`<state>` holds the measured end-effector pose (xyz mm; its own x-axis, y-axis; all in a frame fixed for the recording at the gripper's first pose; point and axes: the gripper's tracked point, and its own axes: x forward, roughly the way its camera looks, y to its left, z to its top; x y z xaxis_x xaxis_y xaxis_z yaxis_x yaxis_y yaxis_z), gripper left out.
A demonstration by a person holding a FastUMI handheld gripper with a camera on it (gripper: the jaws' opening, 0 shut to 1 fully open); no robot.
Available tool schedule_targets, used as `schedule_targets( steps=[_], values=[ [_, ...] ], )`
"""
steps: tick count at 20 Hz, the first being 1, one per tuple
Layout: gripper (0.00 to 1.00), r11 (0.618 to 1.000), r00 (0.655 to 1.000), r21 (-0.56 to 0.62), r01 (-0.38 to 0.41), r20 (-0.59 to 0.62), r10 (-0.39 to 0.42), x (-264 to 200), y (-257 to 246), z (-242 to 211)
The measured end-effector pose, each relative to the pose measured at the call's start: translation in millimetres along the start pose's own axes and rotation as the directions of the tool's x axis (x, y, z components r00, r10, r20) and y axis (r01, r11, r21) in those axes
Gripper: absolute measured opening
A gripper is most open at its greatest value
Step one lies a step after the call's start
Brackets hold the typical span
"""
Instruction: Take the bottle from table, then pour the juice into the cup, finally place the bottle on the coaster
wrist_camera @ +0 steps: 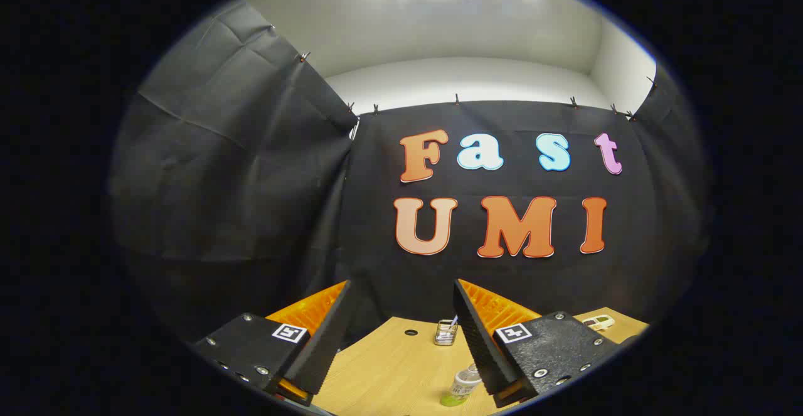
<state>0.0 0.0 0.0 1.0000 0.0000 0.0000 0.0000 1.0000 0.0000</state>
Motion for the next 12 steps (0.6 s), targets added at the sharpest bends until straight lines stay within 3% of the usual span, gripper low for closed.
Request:
schedule_targets(
  steps=[12],
  values=[
    [0.94, 0.999, 0.995, -0.038, 0.017, -0.095, -0.020, -1, -3, -21]
  ],
)
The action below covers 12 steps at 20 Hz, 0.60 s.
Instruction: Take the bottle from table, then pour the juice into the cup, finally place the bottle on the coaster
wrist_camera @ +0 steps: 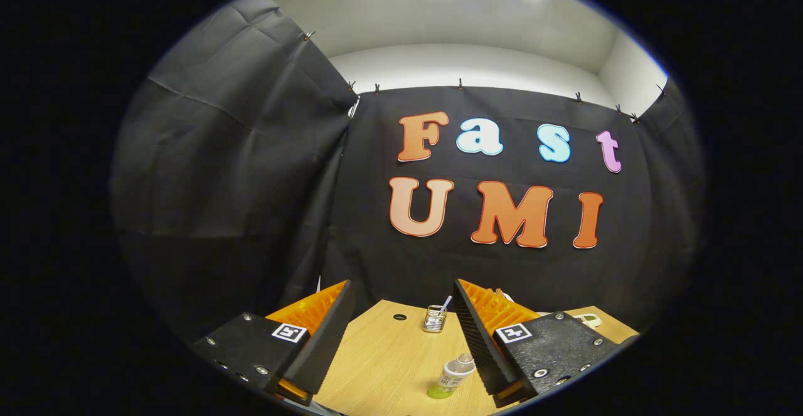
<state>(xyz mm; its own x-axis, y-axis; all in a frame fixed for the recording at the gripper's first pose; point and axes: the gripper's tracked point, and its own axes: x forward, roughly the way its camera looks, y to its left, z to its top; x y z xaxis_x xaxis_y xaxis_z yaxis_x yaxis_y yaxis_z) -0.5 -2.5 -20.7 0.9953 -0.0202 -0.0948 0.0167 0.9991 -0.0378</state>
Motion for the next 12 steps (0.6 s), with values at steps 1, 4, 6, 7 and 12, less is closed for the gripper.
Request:
schedule_targets(
  steps=[1, 4, 6, 7, 12],
  values=[
    [0.94, 1.000, 1.000, 0.011, 0.008, -0.003, -0.008, 0, -3, 0],
    [0.93, 0.998, 0.999, 0.052, 0.036, -0.002, -0.036, -2, -15, 3],
    [0.94, 0.996, 0.998, 0.068, 0.061, 0.001, -0.062, -4, -25, 6],
    [0.94, 0.995, 0.997, 0.066, 0.079, 0.003, -0.079, -5, -32, 7],
    [0.94, 0.983, 0.982, 0.007, 0.182, -0.045, -0.181, -10, -55, -8]
  ],
)
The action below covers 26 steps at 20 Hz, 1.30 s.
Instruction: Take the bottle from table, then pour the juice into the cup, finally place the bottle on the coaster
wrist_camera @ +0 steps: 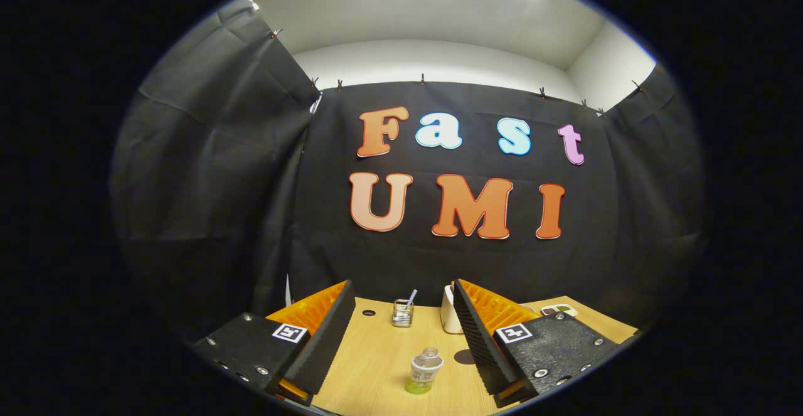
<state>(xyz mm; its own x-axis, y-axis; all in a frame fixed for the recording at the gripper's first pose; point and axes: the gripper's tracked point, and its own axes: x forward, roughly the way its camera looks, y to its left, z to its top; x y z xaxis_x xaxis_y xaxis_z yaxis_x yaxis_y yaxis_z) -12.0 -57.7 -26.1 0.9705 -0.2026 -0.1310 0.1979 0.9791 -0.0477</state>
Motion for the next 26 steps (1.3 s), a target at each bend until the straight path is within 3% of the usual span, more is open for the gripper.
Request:
schedule_targets(
  steps=[6, 11, 20, 26],
  values=[
    [0.93, 1.000, 1.000, 0.022, 0.000, 0.003, 0.000, -4, 0, 7],
    [0.93, 0.998, 0.998, -0.001, 0.062, -0.008, -0.062, -3, -17, 2],
    [0.94, 0.998, 0.998, 0.012, 0.055, -0.024, -0.054, -2, -18, -9],
    [0.94, 0.994, 0.995, 0.040, 0.099, 0.026, -0.100, 0, -32, -24]
  ],
)
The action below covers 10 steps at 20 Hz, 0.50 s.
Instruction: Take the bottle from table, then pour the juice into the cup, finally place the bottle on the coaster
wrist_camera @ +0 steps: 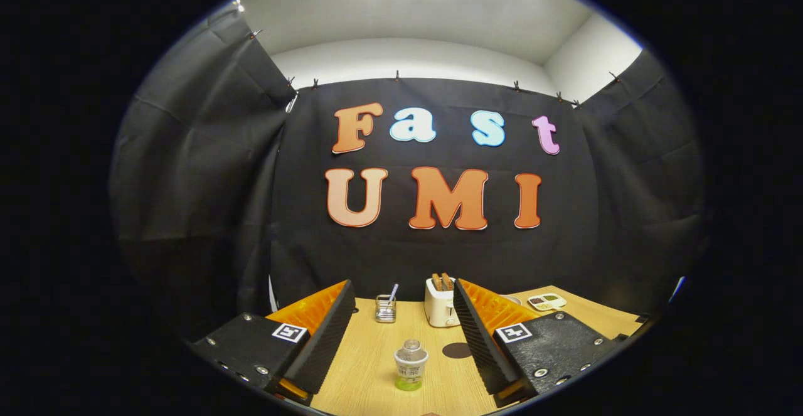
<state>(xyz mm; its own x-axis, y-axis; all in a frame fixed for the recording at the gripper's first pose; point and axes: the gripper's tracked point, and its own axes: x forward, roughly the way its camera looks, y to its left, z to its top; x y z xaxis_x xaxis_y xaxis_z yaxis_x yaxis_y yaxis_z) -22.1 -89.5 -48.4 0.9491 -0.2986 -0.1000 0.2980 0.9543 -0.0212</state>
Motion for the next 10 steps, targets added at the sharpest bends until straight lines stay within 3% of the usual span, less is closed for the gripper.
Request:
schedule_targets(
  steps=[6, 10],
  values=[
    [0.94, 1.000, 0.999, -0.006, 0.027, -0.018, -0.028, 11, -10, -55],
    [0.94, 0.999, 0.999, 0.047, -0.003, -0.046, 0.006, 25, -5, -102]
  ],
)
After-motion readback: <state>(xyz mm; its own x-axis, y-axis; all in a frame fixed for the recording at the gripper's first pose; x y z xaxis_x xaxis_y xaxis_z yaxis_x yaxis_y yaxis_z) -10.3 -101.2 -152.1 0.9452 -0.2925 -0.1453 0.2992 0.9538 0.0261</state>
